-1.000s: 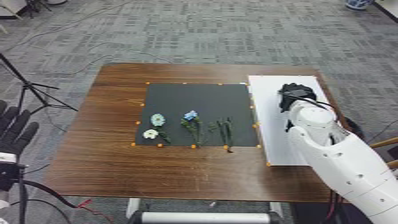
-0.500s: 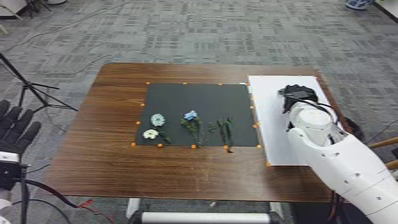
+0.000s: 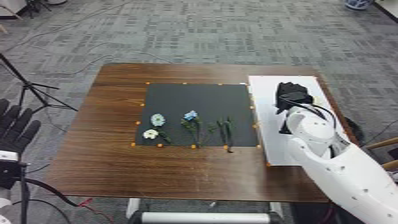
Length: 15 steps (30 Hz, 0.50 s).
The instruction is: Arrange flowers
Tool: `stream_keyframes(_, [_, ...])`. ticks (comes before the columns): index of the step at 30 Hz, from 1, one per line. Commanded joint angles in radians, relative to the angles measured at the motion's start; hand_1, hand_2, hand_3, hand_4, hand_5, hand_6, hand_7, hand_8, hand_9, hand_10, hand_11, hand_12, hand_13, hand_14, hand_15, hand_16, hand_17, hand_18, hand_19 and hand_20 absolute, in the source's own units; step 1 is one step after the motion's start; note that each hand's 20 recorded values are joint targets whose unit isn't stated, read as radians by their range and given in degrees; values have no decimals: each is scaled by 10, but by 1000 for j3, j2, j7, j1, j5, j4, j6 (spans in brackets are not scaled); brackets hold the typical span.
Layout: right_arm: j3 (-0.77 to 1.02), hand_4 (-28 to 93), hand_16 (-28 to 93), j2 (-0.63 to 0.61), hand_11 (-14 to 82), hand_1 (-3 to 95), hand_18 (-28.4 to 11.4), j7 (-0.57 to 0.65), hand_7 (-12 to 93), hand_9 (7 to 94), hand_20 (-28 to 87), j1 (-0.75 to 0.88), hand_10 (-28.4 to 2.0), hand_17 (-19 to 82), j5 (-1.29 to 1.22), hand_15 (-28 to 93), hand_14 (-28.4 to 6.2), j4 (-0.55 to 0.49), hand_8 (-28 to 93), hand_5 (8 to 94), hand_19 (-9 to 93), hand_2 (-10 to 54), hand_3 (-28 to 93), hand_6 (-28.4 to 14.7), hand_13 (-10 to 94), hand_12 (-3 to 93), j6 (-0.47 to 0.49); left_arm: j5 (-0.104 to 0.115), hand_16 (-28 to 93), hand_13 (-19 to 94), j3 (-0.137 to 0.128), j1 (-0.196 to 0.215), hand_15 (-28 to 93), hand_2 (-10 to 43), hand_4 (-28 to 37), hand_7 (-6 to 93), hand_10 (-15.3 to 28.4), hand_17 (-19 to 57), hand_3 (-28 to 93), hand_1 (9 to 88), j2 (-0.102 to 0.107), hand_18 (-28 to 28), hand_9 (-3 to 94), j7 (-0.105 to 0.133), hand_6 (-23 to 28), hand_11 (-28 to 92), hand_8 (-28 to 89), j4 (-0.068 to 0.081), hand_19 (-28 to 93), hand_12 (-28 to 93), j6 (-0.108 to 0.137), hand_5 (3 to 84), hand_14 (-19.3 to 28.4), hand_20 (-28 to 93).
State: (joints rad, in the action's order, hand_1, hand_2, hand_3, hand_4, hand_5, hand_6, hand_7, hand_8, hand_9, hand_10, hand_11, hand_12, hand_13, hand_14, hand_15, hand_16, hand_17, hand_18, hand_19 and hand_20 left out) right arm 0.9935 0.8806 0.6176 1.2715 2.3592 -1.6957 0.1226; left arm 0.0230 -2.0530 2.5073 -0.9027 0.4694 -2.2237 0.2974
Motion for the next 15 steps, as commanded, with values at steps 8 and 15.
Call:
stream_keyframes(8, [-51, -283, 340, 236, 174, 661, -233, -139, 246, 846, 408, -51, -76, 401, -1, 761, -64, -47, 47, 725, 884, -95, 679, -6, 763, 461, 58, -7, -29, 221, 34, -37, 247, 198, -283, 95, 127, -42, 667, 215, 13, 106, 311, -23, 72, 130, -69, 12, 226, 127, 6, 354, 130, 115])
stream_keyframes(15, [-96, -283, 339, 278, 179, 652, -234, -158, 252, 846, 410, -36, -77, 402, 17, 761, -66, -22, 44, 724, 883, -95, 685, -6, 764, 464, 84, -12, -30, 221, 34, -48, 246, 197, -283, 95, 127, -42, 669, 214, 16, 106, 311, -42, 72, 130, -69, 16, 225, 127, 8, 354, 129, 115])
